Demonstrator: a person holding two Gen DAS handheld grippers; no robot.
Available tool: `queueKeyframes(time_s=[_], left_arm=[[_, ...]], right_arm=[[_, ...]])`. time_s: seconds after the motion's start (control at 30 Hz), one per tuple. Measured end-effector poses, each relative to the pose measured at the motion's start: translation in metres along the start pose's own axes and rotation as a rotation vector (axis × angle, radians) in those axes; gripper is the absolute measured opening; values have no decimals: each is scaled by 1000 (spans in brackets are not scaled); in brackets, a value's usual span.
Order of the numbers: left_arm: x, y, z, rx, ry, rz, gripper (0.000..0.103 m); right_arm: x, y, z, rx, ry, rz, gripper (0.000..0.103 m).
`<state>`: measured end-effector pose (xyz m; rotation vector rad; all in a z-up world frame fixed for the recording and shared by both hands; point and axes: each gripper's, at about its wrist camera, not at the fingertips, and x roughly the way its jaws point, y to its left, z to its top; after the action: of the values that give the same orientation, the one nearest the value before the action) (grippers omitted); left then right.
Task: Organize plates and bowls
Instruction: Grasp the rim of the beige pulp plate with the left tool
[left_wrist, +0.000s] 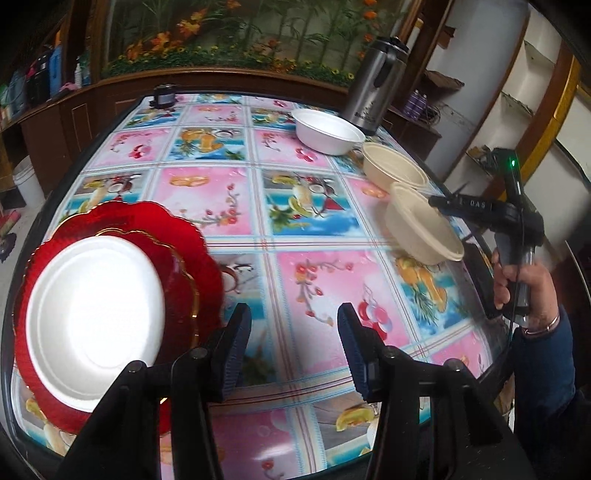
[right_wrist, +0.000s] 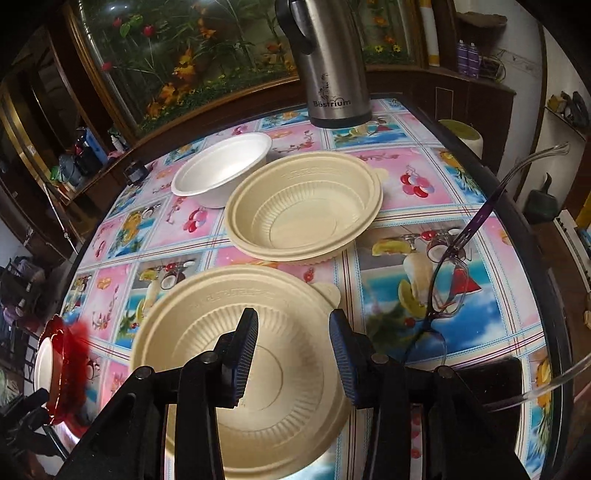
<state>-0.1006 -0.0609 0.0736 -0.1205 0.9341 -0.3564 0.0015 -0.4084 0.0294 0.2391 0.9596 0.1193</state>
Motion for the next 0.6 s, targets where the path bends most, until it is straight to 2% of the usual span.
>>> queueKeyframes(time_s=[0.17,0.27,0.43,0.53,0.6], left_arm=[[10,-6,-2,3,23,-17,47],[14,-13,-3,7,34,-34,47],[18,-19,-6,25,49,-40,47],[20,-20,-6,20,55,-45,47],[22,-20,-6,17,58,-47,47]], right_arm=[[-18,1,-1,-21,-40,21,44],[-13,1,-2,-35,-19,4,48],[-1,-7,-13,-3,29,-1,48],[-4,1,-28,-13,49,63,41],[-6,11,-40,-32,71,103,40]])
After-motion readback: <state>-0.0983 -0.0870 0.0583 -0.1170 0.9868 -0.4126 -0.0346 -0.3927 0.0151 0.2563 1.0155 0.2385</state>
